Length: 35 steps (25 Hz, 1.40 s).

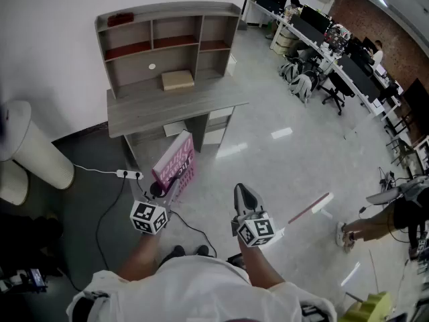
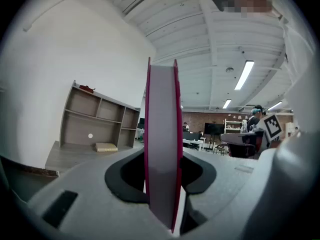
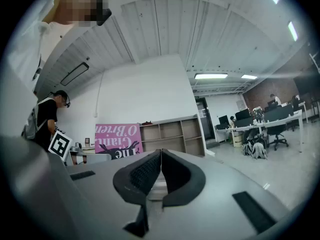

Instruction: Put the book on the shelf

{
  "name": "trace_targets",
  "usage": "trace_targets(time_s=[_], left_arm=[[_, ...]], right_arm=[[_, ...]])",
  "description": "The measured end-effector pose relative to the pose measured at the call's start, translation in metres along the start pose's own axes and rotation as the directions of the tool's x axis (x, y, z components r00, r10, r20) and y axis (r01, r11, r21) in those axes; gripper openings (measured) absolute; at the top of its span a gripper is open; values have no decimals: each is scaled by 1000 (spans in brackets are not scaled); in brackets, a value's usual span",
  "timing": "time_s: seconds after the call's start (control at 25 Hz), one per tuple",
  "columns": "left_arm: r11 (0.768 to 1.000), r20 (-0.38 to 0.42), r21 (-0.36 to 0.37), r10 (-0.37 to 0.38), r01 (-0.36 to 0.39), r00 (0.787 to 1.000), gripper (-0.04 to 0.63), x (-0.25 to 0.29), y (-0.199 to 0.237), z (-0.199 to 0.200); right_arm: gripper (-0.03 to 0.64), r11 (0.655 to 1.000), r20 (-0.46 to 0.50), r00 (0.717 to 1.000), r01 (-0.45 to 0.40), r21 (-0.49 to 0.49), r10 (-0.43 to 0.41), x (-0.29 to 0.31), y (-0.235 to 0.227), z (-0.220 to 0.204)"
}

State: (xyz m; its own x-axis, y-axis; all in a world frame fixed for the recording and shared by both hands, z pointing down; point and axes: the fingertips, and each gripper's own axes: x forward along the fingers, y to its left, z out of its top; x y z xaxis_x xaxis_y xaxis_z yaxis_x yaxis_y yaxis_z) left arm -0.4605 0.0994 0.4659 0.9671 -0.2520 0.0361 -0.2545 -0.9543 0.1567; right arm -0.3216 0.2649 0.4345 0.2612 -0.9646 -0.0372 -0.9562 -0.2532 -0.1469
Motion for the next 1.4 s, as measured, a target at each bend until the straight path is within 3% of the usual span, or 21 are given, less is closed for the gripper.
trace_targets(time_s=[0.56, 0.84, 1.4], left_arm=[[1000, -23, 8, -10, 10, 1000, 146, 18, -21, 19], [999, -20, -6, -40, 40, 999, 146, 40, -41, 22], [998, -17, -58, 6, -7, 1000, 146, 73, -16, 12]], right_arm=[[17, 999, 54, 998, 34, -12, -33, -11, -50, 25], [18, 995, 22, 999, -39, 93, 37, -17, -74, 6], [18, 991, -34, 997, 73, 116, -69, -25, -148, -9]])
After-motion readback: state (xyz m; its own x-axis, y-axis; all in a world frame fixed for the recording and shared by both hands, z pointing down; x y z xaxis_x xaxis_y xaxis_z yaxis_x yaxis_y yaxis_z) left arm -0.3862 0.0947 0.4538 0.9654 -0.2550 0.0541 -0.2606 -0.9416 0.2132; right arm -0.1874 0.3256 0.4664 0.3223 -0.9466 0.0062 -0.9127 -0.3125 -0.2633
